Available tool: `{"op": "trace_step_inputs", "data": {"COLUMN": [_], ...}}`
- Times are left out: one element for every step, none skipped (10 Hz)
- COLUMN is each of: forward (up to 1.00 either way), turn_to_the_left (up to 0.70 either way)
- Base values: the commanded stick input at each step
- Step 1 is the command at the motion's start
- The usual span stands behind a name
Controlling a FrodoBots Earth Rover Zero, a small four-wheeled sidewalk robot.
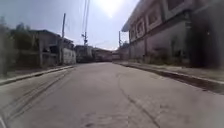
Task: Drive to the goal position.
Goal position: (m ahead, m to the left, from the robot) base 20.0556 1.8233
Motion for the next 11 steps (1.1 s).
{"op": "trace_step_inputs", "data": {"forward": [1.0, 1.0, 1.0, 1.0, 1.0, 1.0, 1.0, 1.0, 1.0, 1.0, 1.0], "turn_to_the_left": [0.07, 0.07, 0.07, 0.07, 0.07, 0.07, 0.07, -0.33, -0.33, -0.33, -0.33]}}
